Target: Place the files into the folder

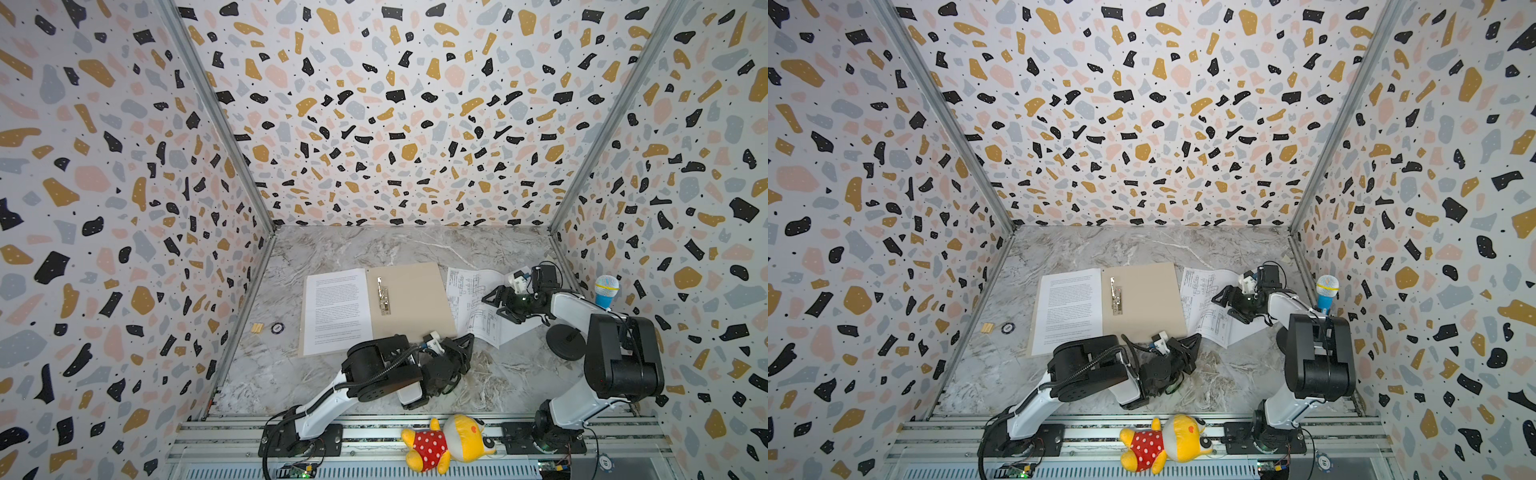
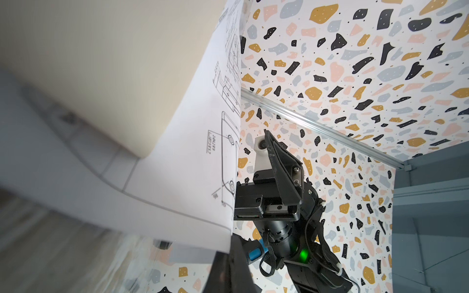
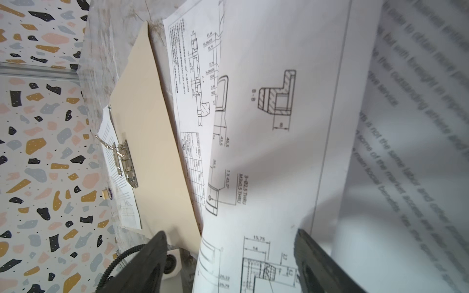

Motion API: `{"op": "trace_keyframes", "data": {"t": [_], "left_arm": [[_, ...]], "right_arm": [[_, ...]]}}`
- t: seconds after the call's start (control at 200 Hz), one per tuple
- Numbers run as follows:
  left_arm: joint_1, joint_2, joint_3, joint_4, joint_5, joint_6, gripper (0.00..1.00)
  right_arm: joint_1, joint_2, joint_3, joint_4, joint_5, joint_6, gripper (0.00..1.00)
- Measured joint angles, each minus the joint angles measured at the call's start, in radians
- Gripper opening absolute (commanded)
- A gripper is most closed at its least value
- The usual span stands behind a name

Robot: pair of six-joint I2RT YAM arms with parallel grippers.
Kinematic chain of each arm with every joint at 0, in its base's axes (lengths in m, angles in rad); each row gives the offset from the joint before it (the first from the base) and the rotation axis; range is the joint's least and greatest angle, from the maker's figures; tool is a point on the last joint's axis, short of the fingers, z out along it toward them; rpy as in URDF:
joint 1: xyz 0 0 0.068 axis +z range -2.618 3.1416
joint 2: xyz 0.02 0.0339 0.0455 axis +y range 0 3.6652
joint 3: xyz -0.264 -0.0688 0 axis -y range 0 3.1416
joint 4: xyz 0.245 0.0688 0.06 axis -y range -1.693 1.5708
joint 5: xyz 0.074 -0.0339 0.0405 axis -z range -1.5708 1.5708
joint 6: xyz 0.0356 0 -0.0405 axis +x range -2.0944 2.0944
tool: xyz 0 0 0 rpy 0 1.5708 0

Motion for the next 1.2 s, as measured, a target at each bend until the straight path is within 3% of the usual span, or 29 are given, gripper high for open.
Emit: {"op": "trace_keyframes", "data": {"t": [0.235,0.315,0.446,0.681,0.881,1.016,1.201], "left_arm": [[0.009,-0.037,0.005,-0.005,-0.004,0.005,0.03],[0.018,-0.084,0.008,-0.018,-0.003,0.014,0.03],[0.052,-0.183,0.029,-0.045,0.002,0.041,0.03],[0.187,-0.340,0.082,-0.112,0.059,0.125,0.03],[0.331,-0.468,0.143,-0.274,0.151,0.257,0.04],[0.412,-0.576,0.134,-0.361,0.200,0.367,0.04],[0.423,-0.643,-0.057,-0.334,0.243,0.434,0.04]], "right_arm": [[-0.039,-0.052,0.084,-0.055,-0.018,0.011,0.87],[-0.043,-0.082,0.138,-0.076,-0.015,0.010,0.93],[-0.045,-0.146,0.212,-0.098,-0.010,0.007,0.94],[-0.047,-0.186,0.338,-0.131,-0.013,0.007,0.94],[-0.047,-0.188,0.406,-0.132,-0.048,0.022,0.94],[-0.046,-0.198,0.376,-0.093,-0.082,0.037,0.94],[-0.032,-0.226,0.150,-0.009,-0.123,0.065,0.94]]}}
